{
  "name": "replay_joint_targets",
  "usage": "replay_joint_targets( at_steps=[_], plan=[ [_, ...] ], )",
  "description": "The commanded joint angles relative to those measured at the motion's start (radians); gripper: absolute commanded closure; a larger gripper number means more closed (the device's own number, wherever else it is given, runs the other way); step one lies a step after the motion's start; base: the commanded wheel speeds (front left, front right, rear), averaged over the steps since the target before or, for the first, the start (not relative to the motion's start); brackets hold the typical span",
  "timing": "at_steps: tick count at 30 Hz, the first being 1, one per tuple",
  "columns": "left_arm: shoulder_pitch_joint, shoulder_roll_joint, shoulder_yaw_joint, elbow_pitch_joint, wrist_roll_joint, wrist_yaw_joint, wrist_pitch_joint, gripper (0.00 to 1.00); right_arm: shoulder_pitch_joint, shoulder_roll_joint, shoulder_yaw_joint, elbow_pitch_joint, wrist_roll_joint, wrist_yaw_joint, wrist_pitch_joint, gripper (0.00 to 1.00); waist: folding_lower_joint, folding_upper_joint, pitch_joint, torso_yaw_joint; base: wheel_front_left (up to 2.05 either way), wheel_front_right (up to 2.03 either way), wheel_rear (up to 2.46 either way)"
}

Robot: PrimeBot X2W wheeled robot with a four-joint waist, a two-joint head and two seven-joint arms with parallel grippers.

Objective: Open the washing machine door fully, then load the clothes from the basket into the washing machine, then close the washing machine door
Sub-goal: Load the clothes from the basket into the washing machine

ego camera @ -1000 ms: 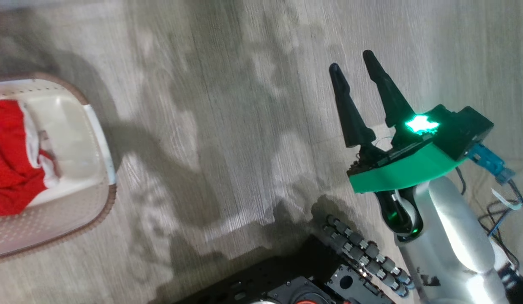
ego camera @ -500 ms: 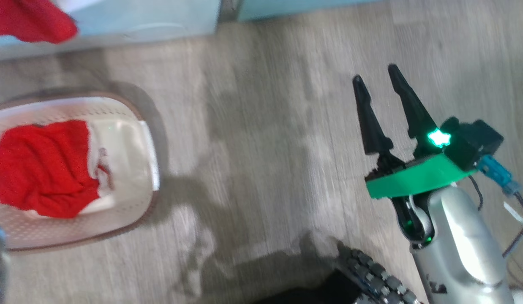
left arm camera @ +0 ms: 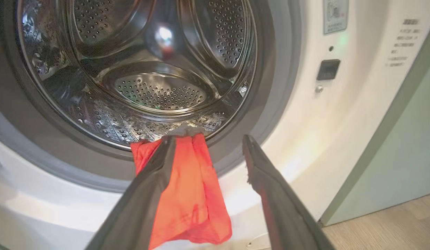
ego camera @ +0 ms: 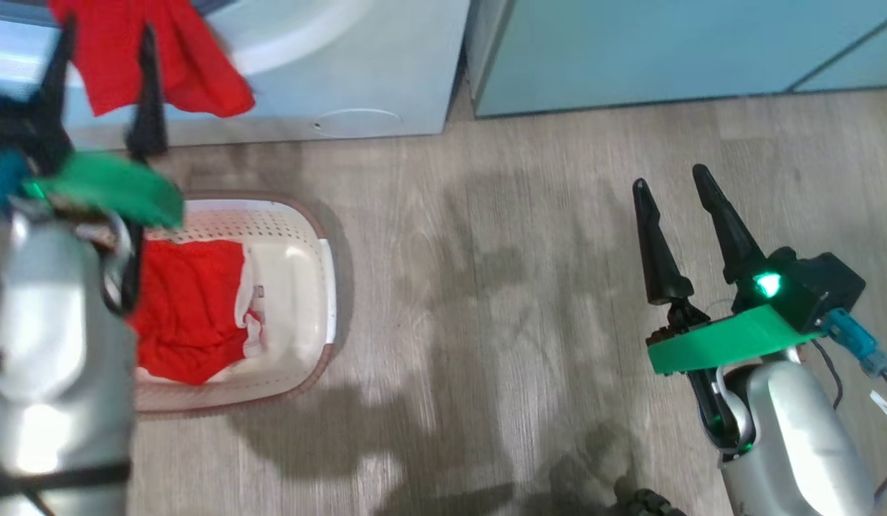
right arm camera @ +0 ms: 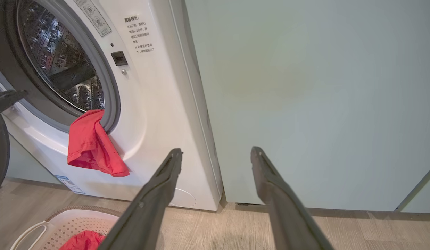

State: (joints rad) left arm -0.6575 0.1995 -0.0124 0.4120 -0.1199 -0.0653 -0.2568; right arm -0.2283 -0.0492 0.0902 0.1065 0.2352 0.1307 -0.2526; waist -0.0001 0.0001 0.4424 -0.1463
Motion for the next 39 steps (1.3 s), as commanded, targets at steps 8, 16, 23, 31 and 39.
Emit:
replay_joint_targets(
  at_steps=[8,16,23,31,39],
  plan=[
    [0.224,-0.067,0.070,-0.199,0.024,0.027,-0.005,0.00,0.044,-0.001,0.007,-0.049,-0.012,0.000,-0.009,0.00,0.0001,-0.0001,-0.027,0.020,0.00,0.00,0.00],
    [0.366,-0.134,0.022,-0.300,0.060,0.065,-0.005,0.00,0.060,-0.001,-0.009,-0.055,0.002,0.000,-0.009,0.00,0.0001,-0.0001,-0.038,0.027,0.00,0.00,0.00],
    [0.407,-0.147,-0.010,-0.330,0.053,0.104,-0.005,0.00,0.069,-0.001,-0.007,-0.054,0.008,0.000,-0.009,0.00,0.0001,-0.0001,-0.044,0.029,0.00,0.00,0.00],
    [0.408,-0.149,-0.015,-0.336,0.058,0.121,-0.005,0.00,0.070,-0.001,-0.006,-0.051,0.009,0.000,-0.009,0.00,0.0001,-0.0001,-0.048,0.032,0.00,0.00,0.00],
    [0.409,-0.149,-0.008,-0.332,0.057,0.130,-0.005,0.00,0.067,-0.001,-0.001,-0.049,0.011,0.000,-0.009,0.00,0.0001,-0.0001,-0.050,0.028,0.00,0.00,0.00]
  ],
)
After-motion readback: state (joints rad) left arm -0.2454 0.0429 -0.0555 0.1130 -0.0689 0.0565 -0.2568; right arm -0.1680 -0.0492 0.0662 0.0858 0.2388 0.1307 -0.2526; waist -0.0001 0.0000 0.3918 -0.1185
